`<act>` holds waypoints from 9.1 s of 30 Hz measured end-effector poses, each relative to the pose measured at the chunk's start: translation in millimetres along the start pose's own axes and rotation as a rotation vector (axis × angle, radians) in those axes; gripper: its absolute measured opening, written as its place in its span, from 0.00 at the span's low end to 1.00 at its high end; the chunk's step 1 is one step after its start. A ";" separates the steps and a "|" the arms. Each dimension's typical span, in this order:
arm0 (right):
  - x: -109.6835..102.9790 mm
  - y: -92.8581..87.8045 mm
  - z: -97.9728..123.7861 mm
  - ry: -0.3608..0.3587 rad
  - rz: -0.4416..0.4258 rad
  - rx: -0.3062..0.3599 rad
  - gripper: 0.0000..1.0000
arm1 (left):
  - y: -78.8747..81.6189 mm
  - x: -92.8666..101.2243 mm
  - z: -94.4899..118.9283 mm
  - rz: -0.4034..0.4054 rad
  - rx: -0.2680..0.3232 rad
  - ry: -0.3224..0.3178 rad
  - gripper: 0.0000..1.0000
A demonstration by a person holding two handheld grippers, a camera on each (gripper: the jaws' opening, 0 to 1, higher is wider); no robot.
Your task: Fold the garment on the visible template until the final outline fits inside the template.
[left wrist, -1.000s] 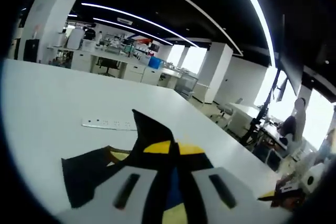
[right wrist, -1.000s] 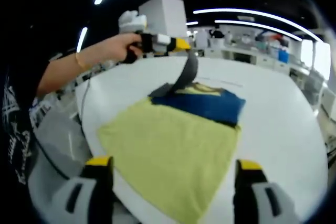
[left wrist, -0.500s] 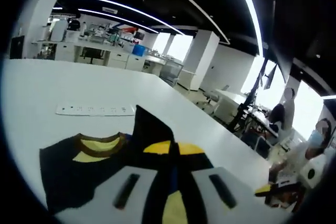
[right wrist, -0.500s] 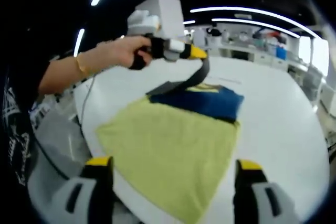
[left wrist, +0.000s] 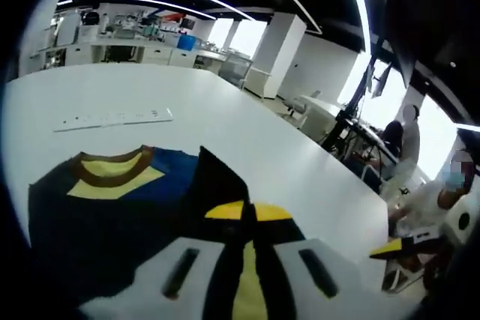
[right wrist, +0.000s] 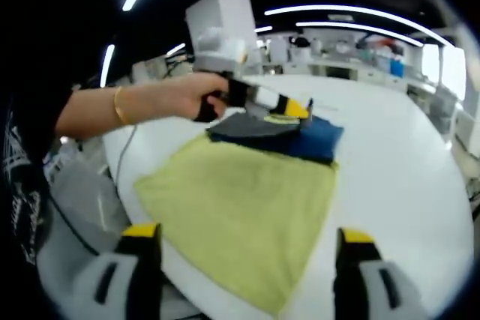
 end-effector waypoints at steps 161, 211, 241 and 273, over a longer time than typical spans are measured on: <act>26.1 -58.2 -4.1 0.167 0.448 -0.365 0.00 | -177.4 -34.7 282.2 -0.590 -0.467 -0.033 0.00; -11.6 -28.4 75.0 0.213 0.571 -0.363 0.00 | -140.3 20.9 338.8 -0.455 -0.421 -0.146 0.00; 26.7 69.0 49.7 0.009 0.671 -0.179 0.00 | -39.2 -24.2 309.1 -0.582 -0.294 -0.016 0.00; 94.0 141.4 -39.2 -0.167 0.712 -0.196 0.00 | 25.4 -104.9 235.0 -0.616 -0.257 0.136 0.00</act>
Point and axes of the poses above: the point that each gripper's makers call its tool centre point, and the gripper's own axes: z roughly backward along the fingers, x roughly to its right, y roughly out of its top, the point moved 4 cm from there along z, roughly backward along the fingers, and after that the axes turned 2 degrees about -y, right-handed, at the moved point
